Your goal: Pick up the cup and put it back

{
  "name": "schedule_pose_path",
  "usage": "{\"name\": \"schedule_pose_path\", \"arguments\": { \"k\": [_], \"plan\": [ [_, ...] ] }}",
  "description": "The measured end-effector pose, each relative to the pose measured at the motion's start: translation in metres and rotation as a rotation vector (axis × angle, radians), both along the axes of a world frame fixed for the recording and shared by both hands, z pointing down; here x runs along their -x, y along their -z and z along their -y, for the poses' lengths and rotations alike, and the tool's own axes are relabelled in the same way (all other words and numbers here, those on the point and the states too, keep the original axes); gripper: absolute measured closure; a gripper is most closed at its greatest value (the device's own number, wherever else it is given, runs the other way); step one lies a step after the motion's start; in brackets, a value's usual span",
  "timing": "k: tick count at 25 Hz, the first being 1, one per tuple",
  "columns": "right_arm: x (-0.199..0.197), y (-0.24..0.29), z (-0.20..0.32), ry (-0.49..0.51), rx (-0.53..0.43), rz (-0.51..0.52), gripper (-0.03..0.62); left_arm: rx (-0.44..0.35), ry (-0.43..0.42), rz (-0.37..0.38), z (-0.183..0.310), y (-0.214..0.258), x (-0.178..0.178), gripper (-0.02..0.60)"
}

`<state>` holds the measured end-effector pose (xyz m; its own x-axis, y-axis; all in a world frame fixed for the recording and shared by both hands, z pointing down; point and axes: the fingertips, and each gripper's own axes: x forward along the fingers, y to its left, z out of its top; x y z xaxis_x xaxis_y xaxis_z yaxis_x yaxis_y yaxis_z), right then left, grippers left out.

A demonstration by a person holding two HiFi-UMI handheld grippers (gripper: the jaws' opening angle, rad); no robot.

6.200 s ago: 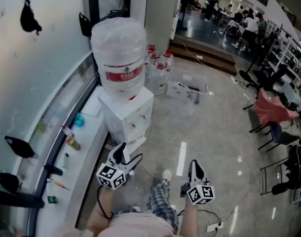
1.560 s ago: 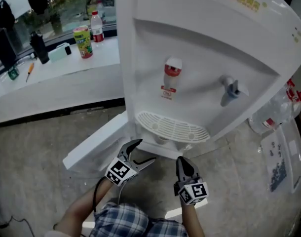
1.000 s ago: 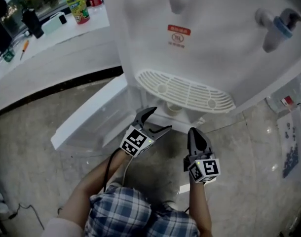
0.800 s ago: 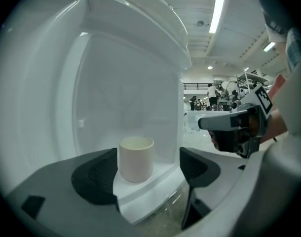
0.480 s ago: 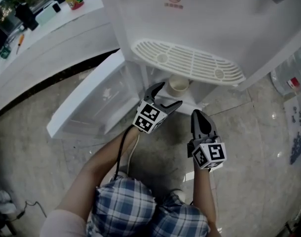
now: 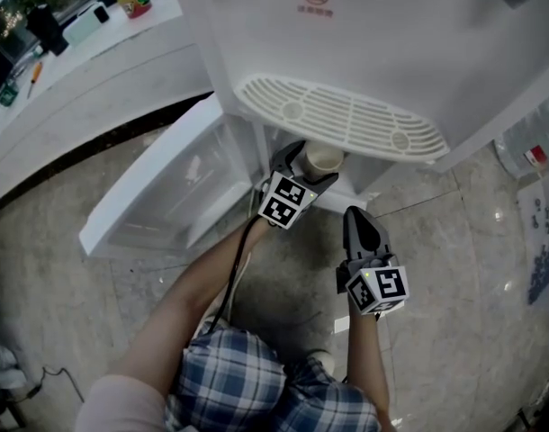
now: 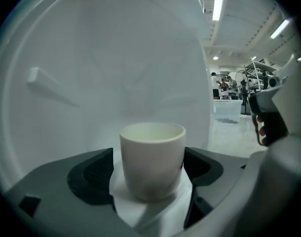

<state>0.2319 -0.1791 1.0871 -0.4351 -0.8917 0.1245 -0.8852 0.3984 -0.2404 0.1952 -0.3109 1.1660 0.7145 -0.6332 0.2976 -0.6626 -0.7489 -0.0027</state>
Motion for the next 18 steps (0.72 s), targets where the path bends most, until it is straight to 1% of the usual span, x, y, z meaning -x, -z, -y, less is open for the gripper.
{"name": "schedule_pose_path", "arguments": {
  "k": [4,11,13,16,18],
  "plan": [
    [0.002,-0.003,0.002,0.006,0.004,0.0,0.577,-0.021,-0.027,0.025,0.003,-0.003,-0.011,0.161],
    [0.001,-0.007,0.002,0.003,0.016,0.001,0.577,-0.02,-0.021,0.032,0.01,-0.003,-0.014,0.164],
    [-0.002,-0.008,0.0,-0.006,0.02,0.001,0.577,-0.023,-0.025,0.045,0.008,-0.003,-0.013,0.164],
    [-0.004,-0.009,-0.001,-0.013,0.024,0.001,0.577,-0.042,-0.066,0.06,-0.003,0.002,-0.015,0.164],
    [-0.005,-0.009,-0.001,-0.017,0.026,-0.002,0.577,-0.049,-0.094,0.046,-0.013,0.01,-0.015,0.164]
  ]
}}
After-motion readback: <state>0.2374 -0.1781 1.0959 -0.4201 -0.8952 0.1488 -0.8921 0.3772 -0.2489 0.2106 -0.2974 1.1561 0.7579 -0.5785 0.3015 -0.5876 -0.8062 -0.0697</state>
